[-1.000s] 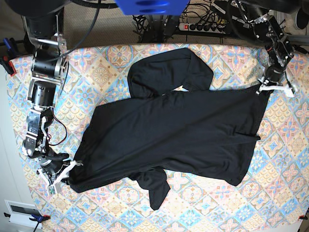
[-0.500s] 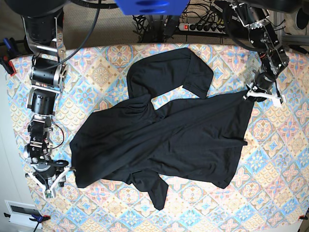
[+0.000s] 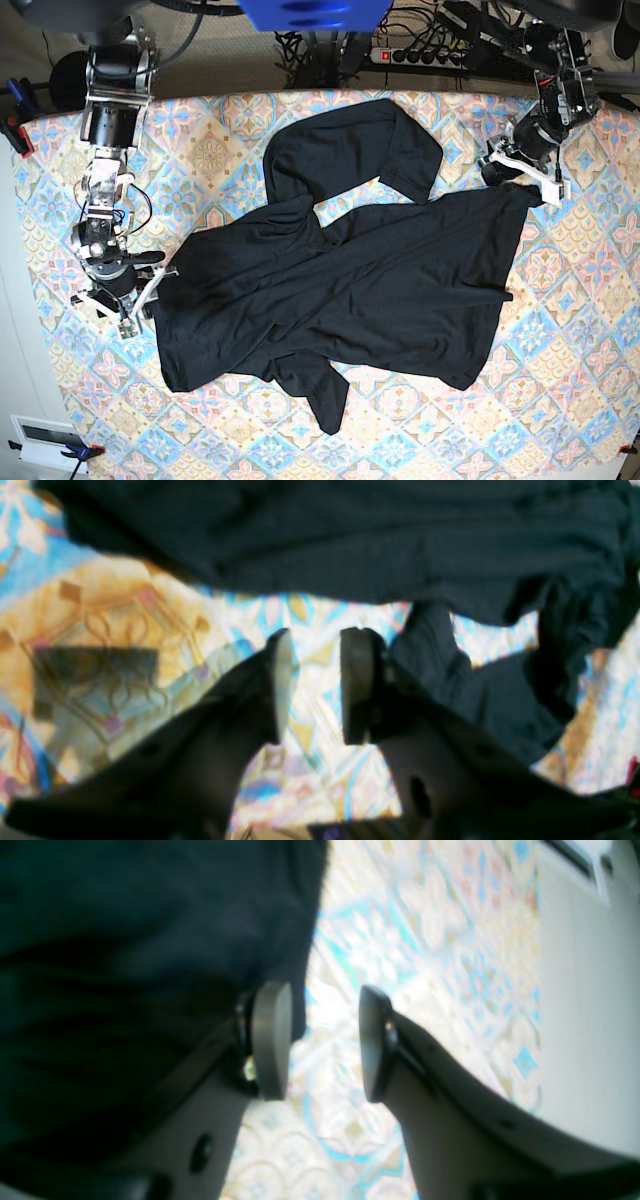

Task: Layout the t-shirt on the table in an organized manner, then fold the t-shirt properly
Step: 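Move the left gripper onto the sleeve and grasp it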

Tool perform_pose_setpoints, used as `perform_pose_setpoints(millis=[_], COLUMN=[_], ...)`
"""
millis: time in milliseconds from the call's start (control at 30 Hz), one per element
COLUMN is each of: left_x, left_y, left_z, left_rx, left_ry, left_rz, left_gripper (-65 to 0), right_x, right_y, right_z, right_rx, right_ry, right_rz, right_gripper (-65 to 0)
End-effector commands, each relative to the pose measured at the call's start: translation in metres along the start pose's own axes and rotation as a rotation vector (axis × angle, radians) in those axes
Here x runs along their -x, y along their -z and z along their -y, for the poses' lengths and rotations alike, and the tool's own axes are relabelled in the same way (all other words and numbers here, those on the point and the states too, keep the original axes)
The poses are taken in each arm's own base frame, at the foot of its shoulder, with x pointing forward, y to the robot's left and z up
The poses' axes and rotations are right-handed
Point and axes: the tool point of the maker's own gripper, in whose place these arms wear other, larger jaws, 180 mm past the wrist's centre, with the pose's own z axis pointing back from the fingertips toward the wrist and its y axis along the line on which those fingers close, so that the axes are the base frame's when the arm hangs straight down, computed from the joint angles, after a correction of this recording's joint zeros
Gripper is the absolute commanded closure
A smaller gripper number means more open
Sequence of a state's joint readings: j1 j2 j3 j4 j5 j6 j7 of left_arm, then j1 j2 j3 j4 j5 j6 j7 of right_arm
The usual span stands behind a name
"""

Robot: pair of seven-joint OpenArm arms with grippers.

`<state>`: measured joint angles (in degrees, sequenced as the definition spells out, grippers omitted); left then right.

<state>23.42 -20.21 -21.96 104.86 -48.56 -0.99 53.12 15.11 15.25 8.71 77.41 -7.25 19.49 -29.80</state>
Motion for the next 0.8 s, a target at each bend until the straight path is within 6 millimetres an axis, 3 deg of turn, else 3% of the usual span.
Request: perform_pose_setpoints(millis=[0, 200, 267, 433, 633, 700, 767], left_x=[-0.003, 0.039, 0.053, 0.075, 0.100, 0.103, 0.103], left_y=[-0.001, 0.016, 0.024, 0.037, 0.057, 0.058, 0.058], left_z=[0.010, 0.056, 0.082, 0.117, 0.127, 0.121, 0.117], left_rx=[0.037, 0.160, 0.223, 0.283, 0.188, 0.158, 0.144], left_ry=[0.017, 0.057, 0.100, 0.177, 0.370, 0.408, 0.419], left_rz=[0.003, -0.126, -0.170, -0.227, -0.242, -0.245, -0.245], left_gripper=[-21.1, -29.6, -29.7, -29.7, -29.0, -25.0, -16.7], right_x=[-0.014, 0.004, 0.010, 0.019, 0.018, 0.017, 0.023], right_y=[-0.006, -0.026, -0.029, -0.040, -0.048, -0.049, -0.049], right_z=[0.010, -0.020, -0.027, -0.036, -0.040, -0.040, -0.041], right_rx=[0.023, -0.067, -0.092, -0.109, -0.114, -0.114, -0.116], right_ry=[-0.004, 0.093, 0.123, 0.124, 0.109, 0.104, 0.101], right_rz=[0.052, 0.077, 0.075, 0.071, 0.082, 0.080, 0.044], right_gripper=[-21.2, -21.2, -21.2, -21.2, -21.2, -21.2, -21.2])
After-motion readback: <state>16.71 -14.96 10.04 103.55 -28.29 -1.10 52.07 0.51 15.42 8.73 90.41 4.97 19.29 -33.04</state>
